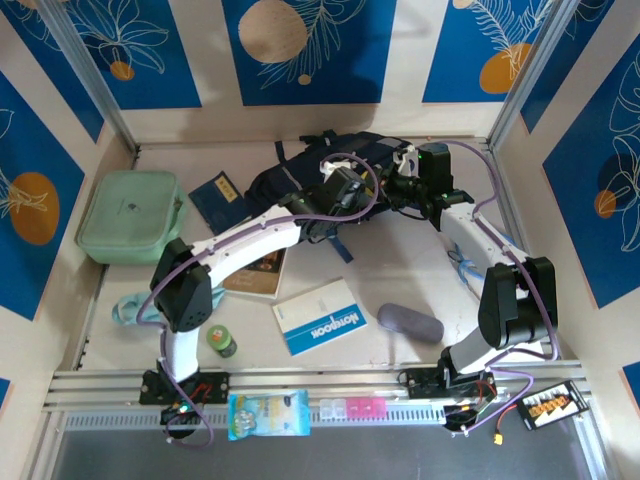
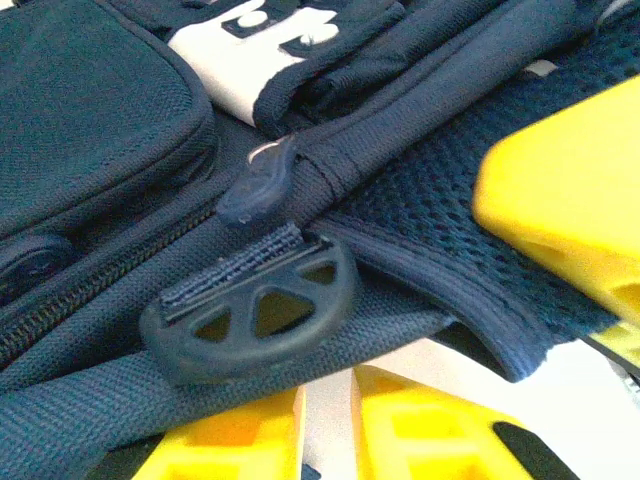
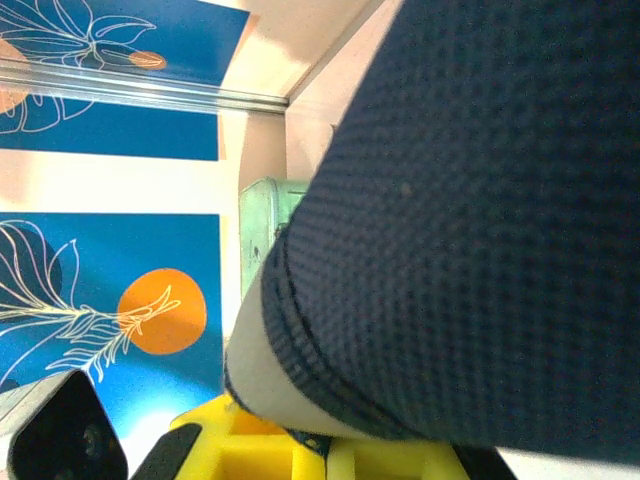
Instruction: Pack the student bag
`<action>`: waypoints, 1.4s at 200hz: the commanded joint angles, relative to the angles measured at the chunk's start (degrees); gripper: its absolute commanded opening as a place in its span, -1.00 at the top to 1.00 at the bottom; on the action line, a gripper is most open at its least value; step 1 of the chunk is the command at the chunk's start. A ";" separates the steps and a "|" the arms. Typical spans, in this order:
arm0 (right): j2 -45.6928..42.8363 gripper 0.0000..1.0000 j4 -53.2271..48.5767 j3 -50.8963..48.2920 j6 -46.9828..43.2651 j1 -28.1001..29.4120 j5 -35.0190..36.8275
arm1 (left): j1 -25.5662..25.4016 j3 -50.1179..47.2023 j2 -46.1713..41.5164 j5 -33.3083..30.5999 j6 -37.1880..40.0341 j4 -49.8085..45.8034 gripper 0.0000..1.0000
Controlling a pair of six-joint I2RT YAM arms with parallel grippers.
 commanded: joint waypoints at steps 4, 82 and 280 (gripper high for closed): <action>-1.78 1.00 2.73 3.14 0.79 0.96 -5.44 | 0.56 1.54 0.84 -4.01 -0.15 -1.69 0.68; -1.82 1.00 3.14 2.95 0.77 1.31 -5.37 | 0.94 4.28 3.33 -4.96 -0.15 -2.34 0.72; -1.62 1.00 -1.01 0.03 -3.85 -1.94 2.22 | 2.52 -5.18 -4.21 0.52 -1.73 -6.84 1.00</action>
